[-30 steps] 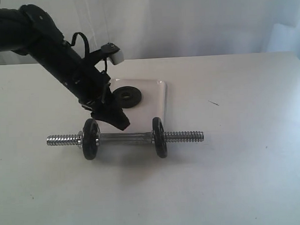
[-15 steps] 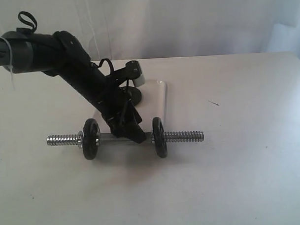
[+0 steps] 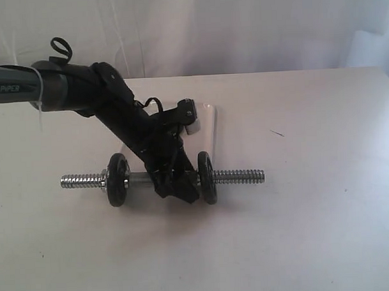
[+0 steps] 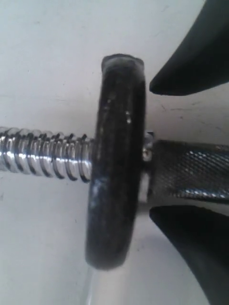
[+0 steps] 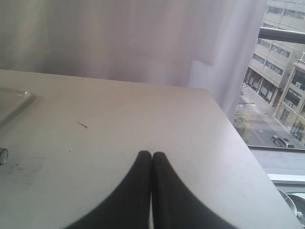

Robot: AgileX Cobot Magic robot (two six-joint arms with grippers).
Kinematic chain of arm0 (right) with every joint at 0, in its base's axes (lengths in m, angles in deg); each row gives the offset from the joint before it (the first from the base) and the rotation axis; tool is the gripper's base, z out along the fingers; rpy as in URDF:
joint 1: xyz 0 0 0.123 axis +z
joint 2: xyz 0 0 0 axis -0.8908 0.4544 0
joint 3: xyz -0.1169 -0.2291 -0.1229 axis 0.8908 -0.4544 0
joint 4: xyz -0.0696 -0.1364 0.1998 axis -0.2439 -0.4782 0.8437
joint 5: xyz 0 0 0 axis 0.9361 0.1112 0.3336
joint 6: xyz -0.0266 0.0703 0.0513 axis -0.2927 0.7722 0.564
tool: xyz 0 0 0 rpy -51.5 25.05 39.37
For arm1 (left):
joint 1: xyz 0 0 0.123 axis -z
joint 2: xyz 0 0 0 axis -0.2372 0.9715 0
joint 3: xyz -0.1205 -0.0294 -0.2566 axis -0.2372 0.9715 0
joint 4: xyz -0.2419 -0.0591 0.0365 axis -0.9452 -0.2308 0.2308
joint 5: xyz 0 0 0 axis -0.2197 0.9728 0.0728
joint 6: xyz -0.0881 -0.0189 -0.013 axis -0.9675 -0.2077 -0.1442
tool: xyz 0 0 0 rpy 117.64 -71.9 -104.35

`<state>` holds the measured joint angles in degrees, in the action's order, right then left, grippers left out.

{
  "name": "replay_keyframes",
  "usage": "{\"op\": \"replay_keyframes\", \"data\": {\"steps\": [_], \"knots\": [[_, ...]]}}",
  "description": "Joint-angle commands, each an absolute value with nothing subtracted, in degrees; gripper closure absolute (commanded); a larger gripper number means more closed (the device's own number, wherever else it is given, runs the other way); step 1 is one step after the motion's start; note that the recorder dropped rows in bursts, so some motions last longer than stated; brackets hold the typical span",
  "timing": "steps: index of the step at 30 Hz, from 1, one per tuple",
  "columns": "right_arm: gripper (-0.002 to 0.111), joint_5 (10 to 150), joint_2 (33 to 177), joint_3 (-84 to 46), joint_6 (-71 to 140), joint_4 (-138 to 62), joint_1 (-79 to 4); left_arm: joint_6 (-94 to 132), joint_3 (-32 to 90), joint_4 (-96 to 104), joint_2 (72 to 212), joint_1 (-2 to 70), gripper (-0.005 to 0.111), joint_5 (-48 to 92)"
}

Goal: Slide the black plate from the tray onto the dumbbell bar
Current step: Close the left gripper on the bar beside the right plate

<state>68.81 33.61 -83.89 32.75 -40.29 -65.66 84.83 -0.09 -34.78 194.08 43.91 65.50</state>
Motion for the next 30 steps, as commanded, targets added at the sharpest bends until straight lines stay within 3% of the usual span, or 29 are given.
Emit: {"op": "replay_keyframes", "data": {"steps": [1, 11, 15, 19, 24, 30], "knots": [[0.108, 69.0, 33.3, -84.1, 32.6, -40.3, -65.3, 85.2, -0.3, -35.7, 194.9, 45.8, 0.038, 66.3], [0.108, 69.0, 33.3, -84.1, 32.6, -40.3, -65.3, 85.4, 0.0, -31.7, 196.8, 45.9, 0.038, 66.1], [0.108, 69.0, 33.3, -84.1, 32.6, -40.3, -65.3, 85.4, 0.0, -31.9, 197.5, 45.9, 0.045, 65.0], [0.108, 69.0, 33.3, -84.1, 32.6, -40.6, -65.3, 85.4, 0.0, -31.9, 197.6, 45.9, 0.065, 64.6], [0.108, 69.0, 33.3, -84.1, 32.6, -40.6, -65.3, 85.4, 0.0, -31.6, 197.6, 45.9, 0.104, 65.1], [0.108, 69.7, 33.3, -84.1, 32.6, -40.5, -65.3, 84.6, 0.0, -31.7, 197.6, 45.9, 0.106, 64.9]]}}
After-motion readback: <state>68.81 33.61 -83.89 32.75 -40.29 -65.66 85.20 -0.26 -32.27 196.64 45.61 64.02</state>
